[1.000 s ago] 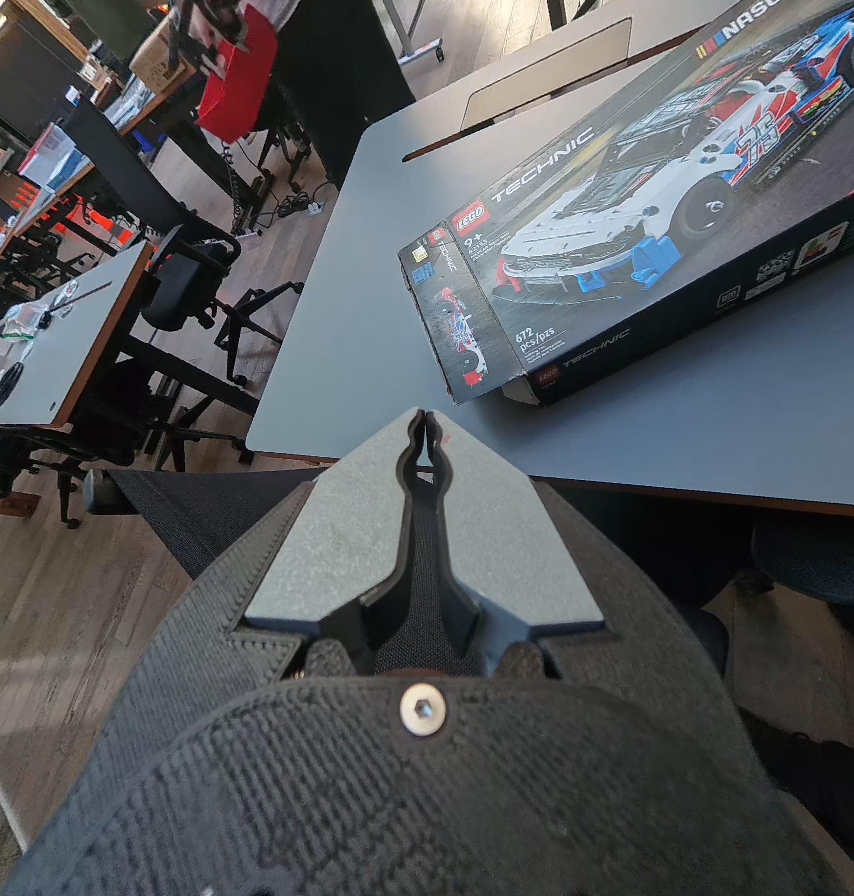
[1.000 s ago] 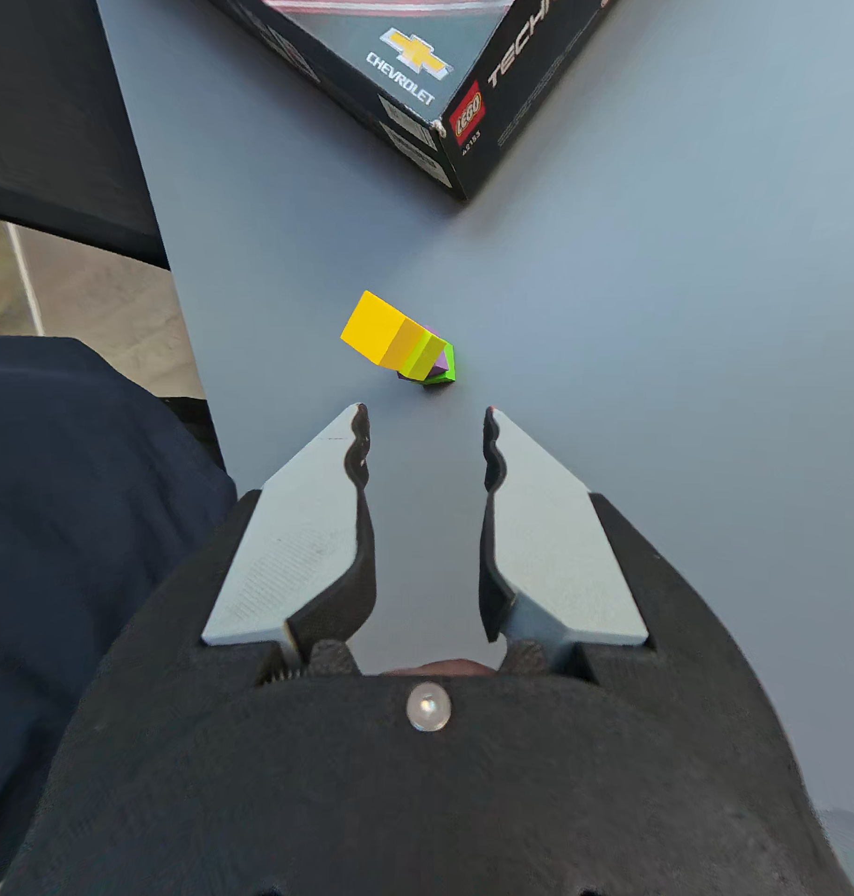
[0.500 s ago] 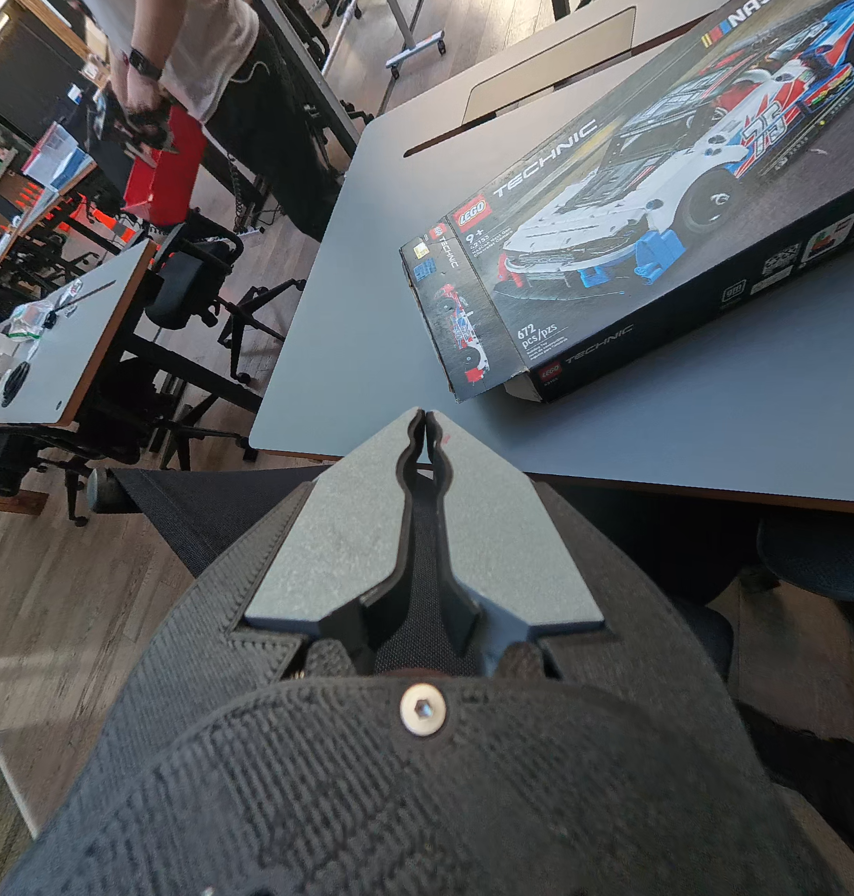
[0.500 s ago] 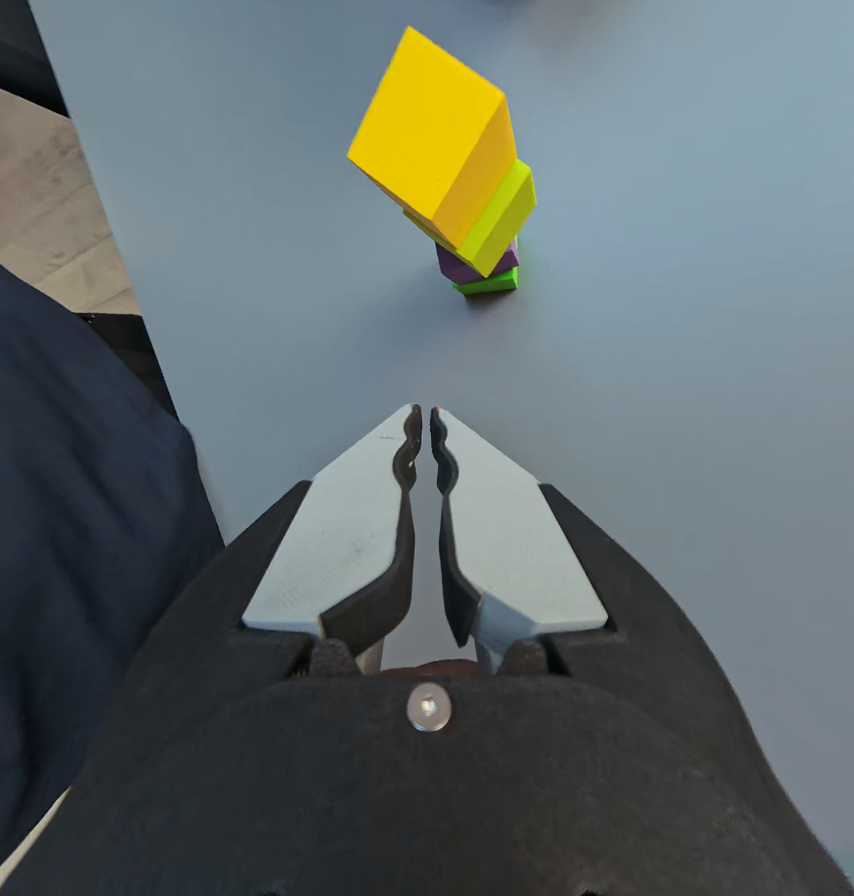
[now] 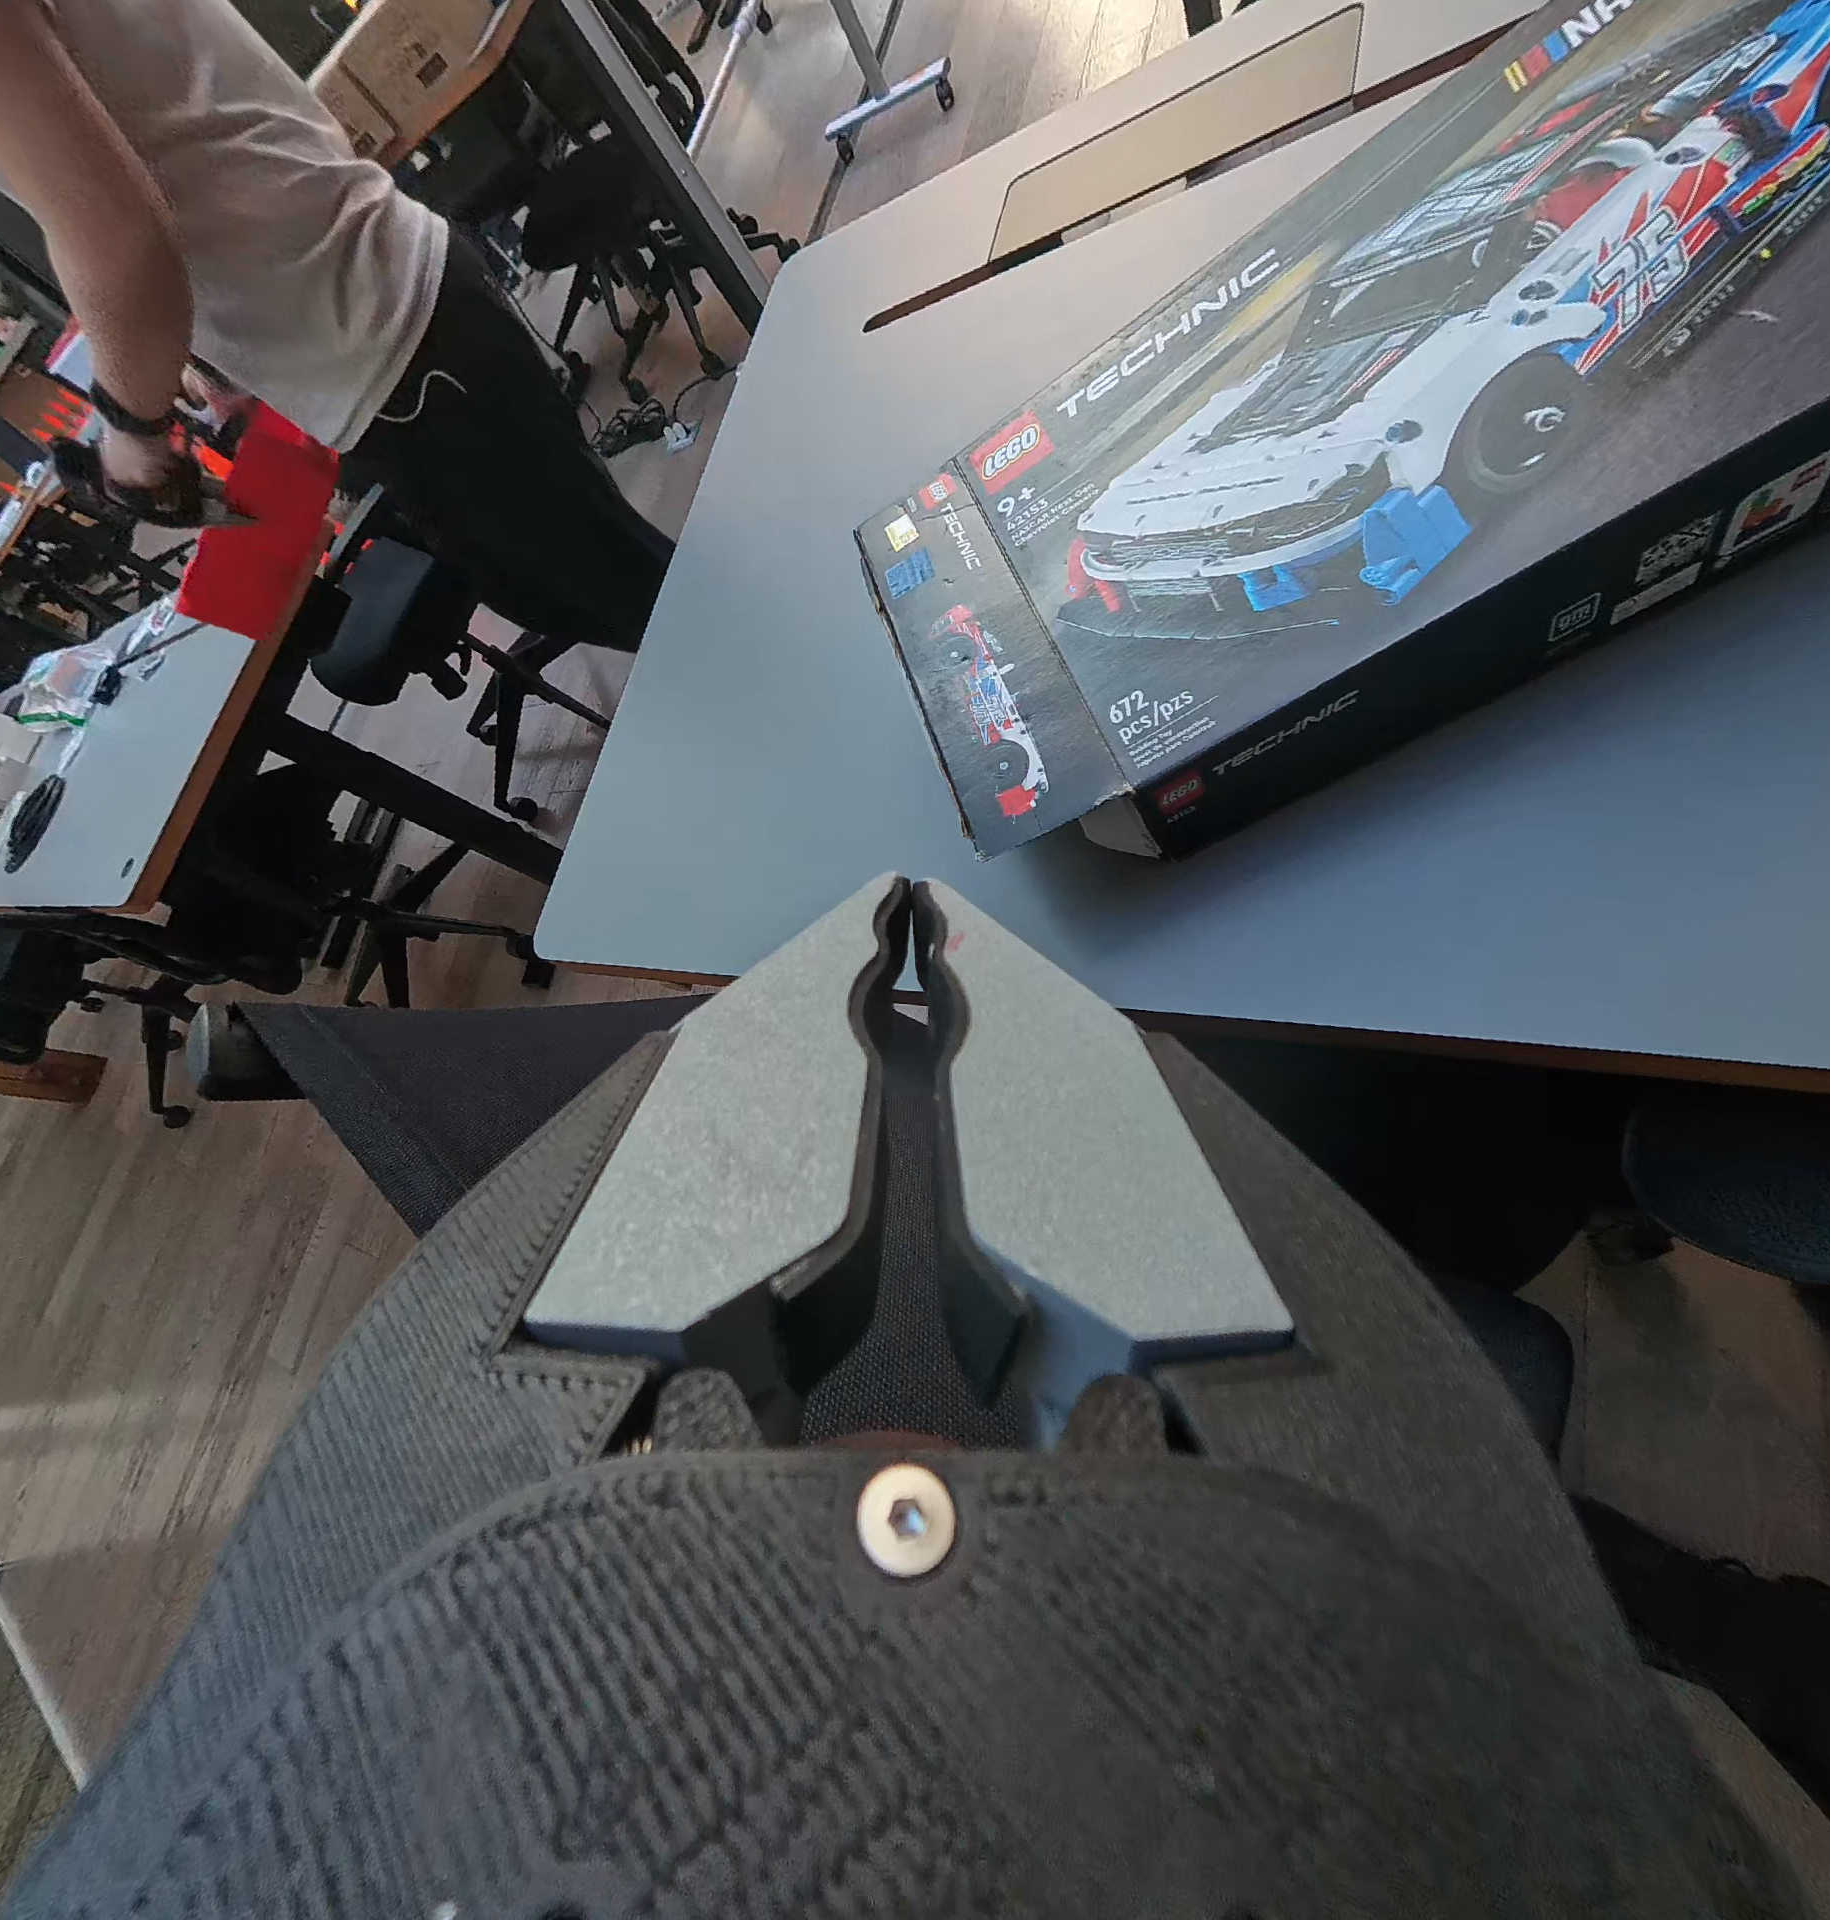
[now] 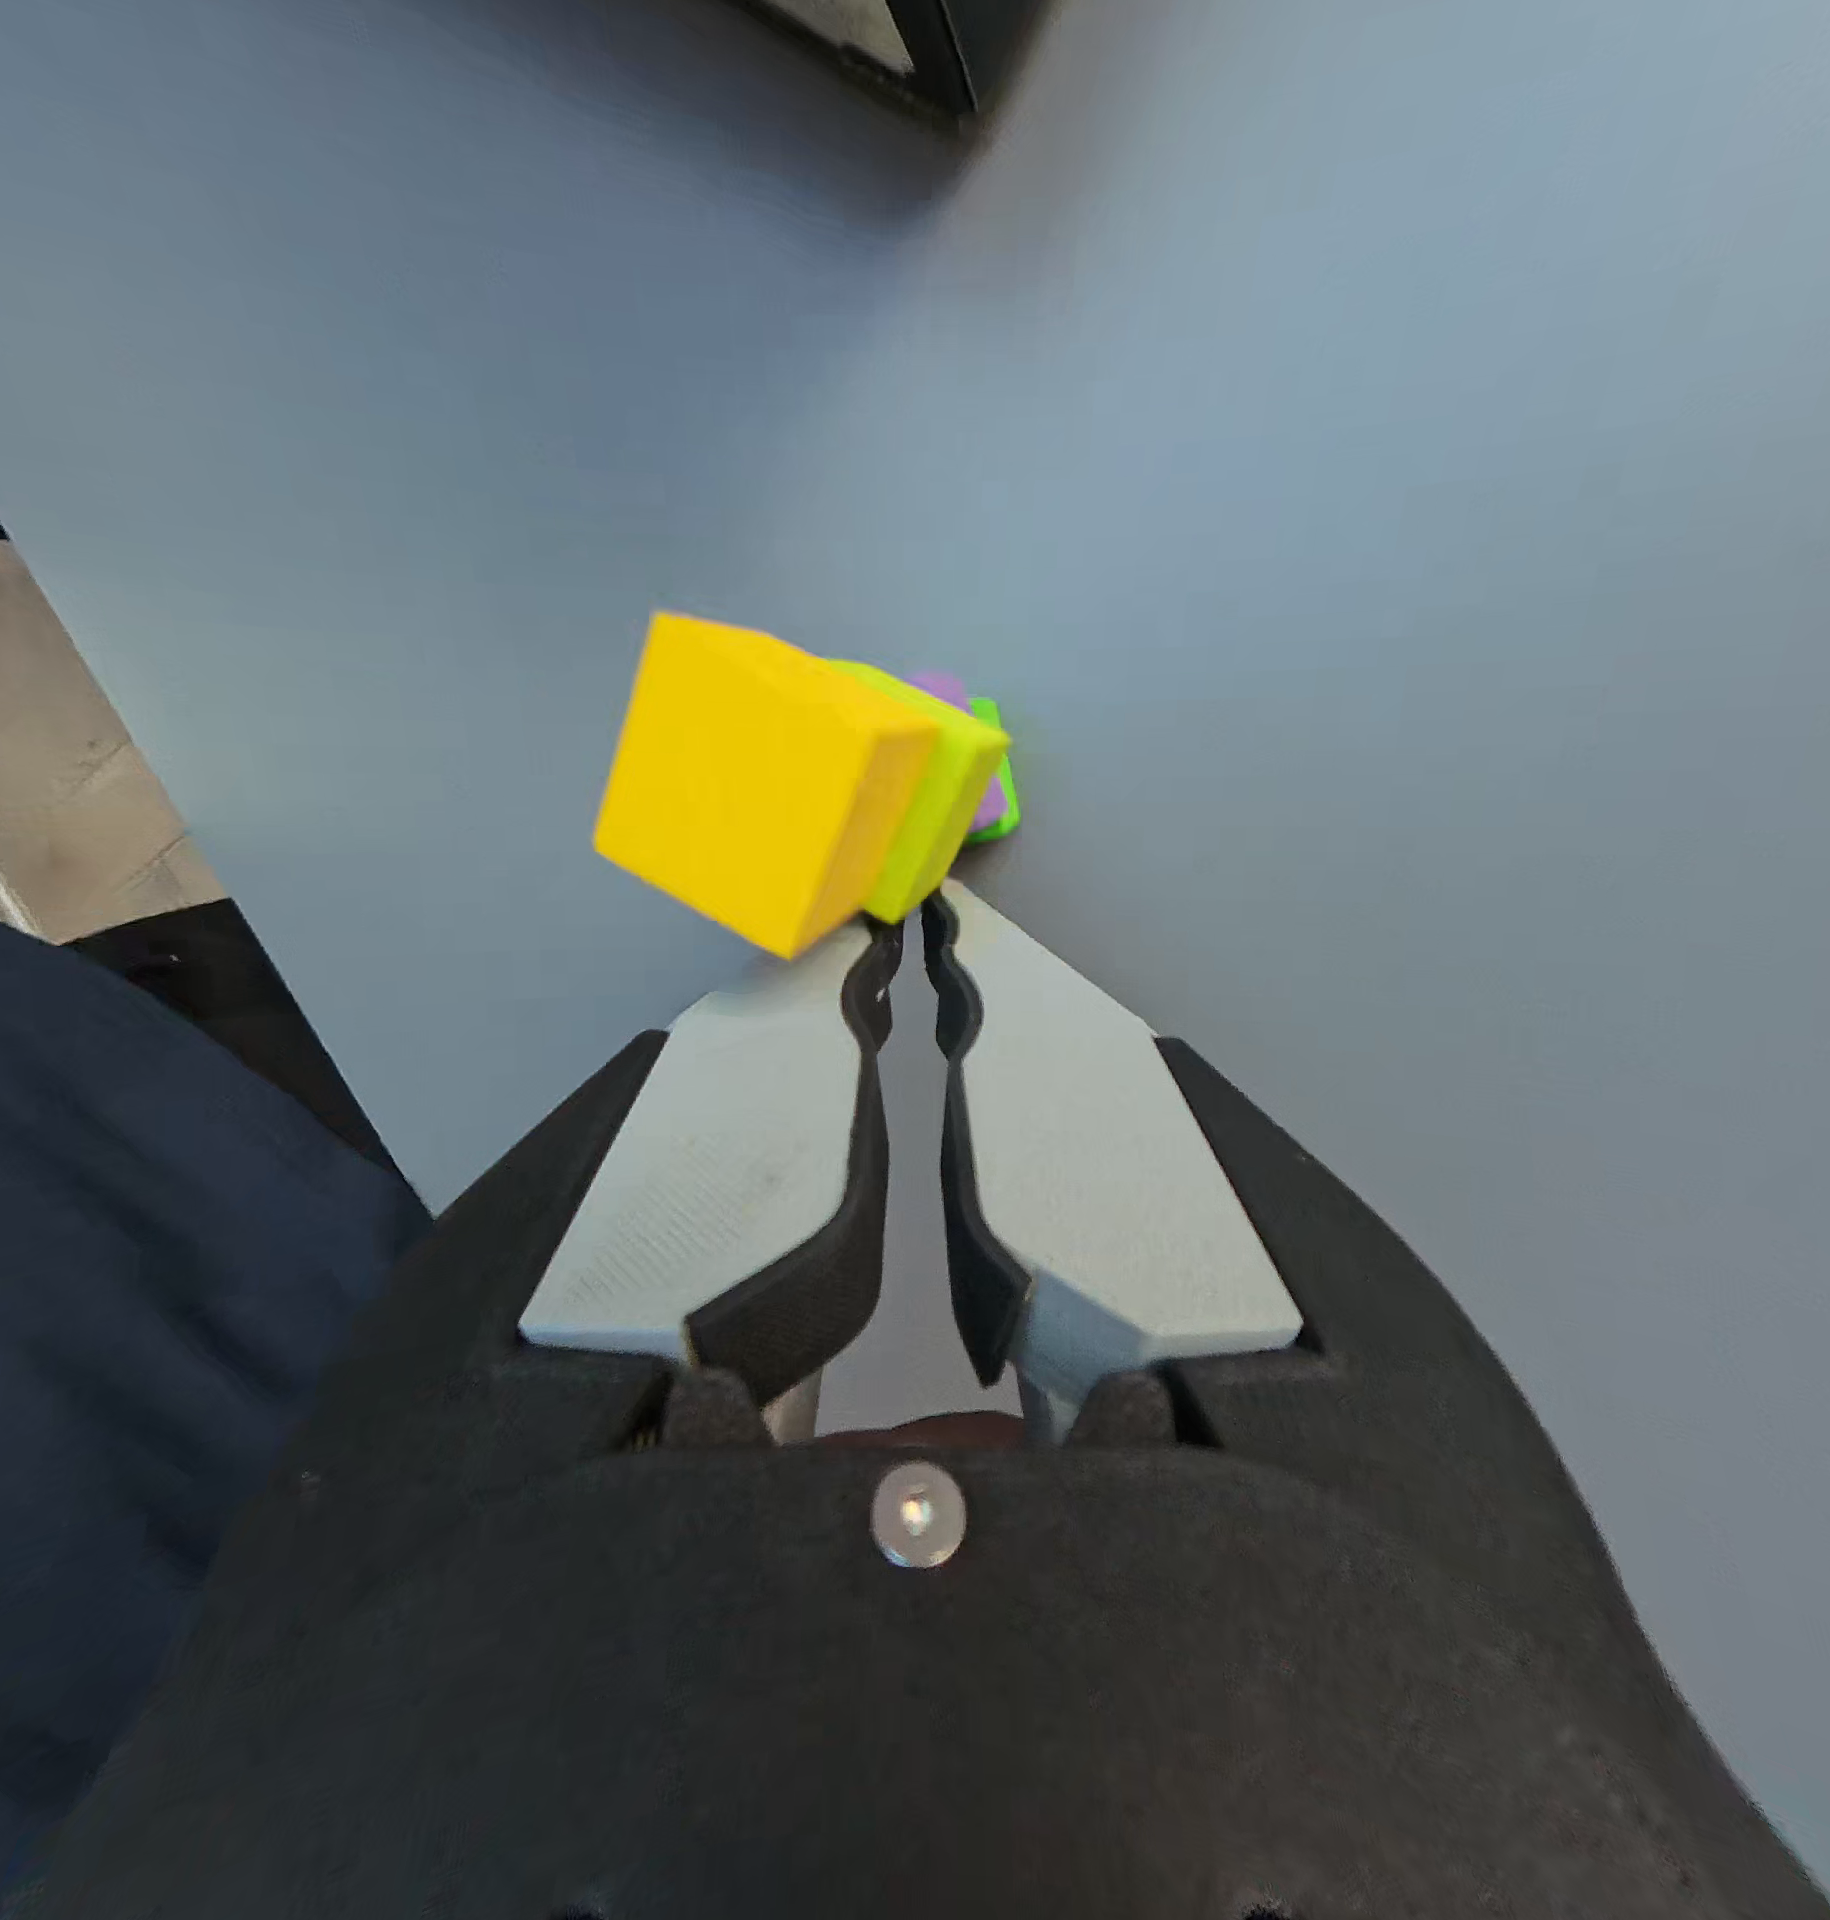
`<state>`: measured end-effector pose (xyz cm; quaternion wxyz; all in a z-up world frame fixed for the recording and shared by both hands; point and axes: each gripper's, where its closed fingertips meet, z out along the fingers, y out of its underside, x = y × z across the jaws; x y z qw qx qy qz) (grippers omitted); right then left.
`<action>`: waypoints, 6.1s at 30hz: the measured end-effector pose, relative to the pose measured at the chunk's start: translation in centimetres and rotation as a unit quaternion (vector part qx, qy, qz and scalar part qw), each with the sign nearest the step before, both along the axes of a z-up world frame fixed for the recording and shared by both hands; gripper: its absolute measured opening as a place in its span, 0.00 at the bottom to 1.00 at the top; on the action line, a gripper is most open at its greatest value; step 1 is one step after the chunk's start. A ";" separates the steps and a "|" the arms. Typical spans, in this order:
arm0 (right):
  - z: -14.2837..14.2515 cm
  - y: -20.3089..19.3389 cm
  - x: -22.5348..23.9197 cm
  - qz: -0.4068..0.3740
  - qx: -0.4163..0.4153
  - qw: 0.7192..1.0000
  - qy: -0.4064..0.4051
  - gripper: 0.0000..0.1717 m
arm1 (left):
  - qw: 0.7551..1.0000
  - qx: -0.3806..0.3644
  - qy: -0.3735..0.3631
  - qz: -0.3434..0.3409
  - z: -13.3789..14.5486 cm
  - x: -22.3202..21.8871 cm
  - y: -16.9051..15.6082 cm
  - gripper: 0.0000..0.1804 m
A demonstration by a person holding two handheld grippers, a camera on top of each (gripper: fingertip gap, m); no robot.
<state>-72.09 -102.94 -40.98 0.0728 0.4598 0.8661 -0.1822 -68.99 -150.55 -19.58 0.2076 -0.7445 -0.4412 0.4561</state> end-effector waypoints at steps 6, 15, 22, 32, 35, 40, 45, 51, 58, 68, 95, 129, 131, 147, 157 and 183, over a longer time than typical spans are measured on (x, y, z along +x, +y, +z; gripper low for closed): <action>1.1 -3.5 -1.9 0.030 0.000 0.999 0.029 0.01 | 1.000 -0.003 0.001 0.002 0.0 0.0 -0.1 0.00; 2.7 0.2 -3.1 -0.038 -0.045 0.998 0.032 0.01 | 1.000 0.003 0.006 0.004 0.3 0.2 -0.3 0.00; 1.8 1.3 -1.6 -0.072 -0.083 0.994 0.026 0.02 | 1.000 -0.003 -0.003 -0.003 0.0 0.2 -0.1 0.00; 2.1 0.0 -0.3 -0.056 -0.106 0.992 0.022 0.04 | 0.999 -0.023 -0.020 -0.014 -0.8 0.4 0.3 0.00; 2.4 -0.1 0.1 -0.048 -0.103 0.993 0.027 0.05 | 0.999 -0.022 -0.030 -0.024 -1.1 0.4 0.7 0.01; 3.2 -0.1 1.3 -0.055 -0.087 0.994 0.039 0.06 | 0.994 0.010 -0.080 -0.069 -2.6 0.5 2.6 0.04; 4.6 -3.2 4.1 -0.082 -0.115 0.989 0.036 0.08 | 0.950 0.157 -0.214 -0.162 -6.0 1.6 9.3 0.18; 7.7 -14.6 11.2 -0.033 -0.228 0.973 -0.033 0.12 | 0.881 0.168 -0.312 -0.313 -6.9 5.3 13.1 0.26; 4.6 -17.5 15.2 0.027 -0.052 0.996 -0.060 0.10 | 0.833 0.181 -0.349 -0.389 -8.0 8.0 14.4 0.24; 4.2 -15.1 12.1 -0.062 -0.122 0.989 -0.050 0.01 | 0.850 0.209 -0.347 -0.336 -9.6 5.3 11.7 0.18; 5.2 -2.7 5.3 0.017 -0.115 0.974 0.192 0.09 | 0.874 0.227 -0.353 -0.247 -12.6 5.6 31.5 0.06; 6.0 -11.6 11.1 -0.006 -0.107 0.983 0.150 0.00 | 0.802 0.235 -0.410 -0.365 -9.6 7.1 28.7 0.00; 5.7 -10.5 10.1 0.001 -0.109 0.982 0.156 0.00 | 0.807 0.229 -0.418 -0.349 -10.3 6.9 29.0 0.00; 2.1 -2.0 6.7 0.074 -0.124 0.980 0.138 0.00 | 0.795 0.202 -0.509 -0.261 -15.7 10.6 33.4 0.00; 3.1 -2.1 4.7 0.059 -0.181 0.975 0.114 0.00 | 0.810 0.192 -0.497 -0.246 -15.6 10.6 33.3 0.00; 6.4 -6.0 9.2 0.003 -0.236 0.968 0.087 0.00 | 0.788 0.218 -0.488 -0.305 -15.4 9.8 32.4 0.00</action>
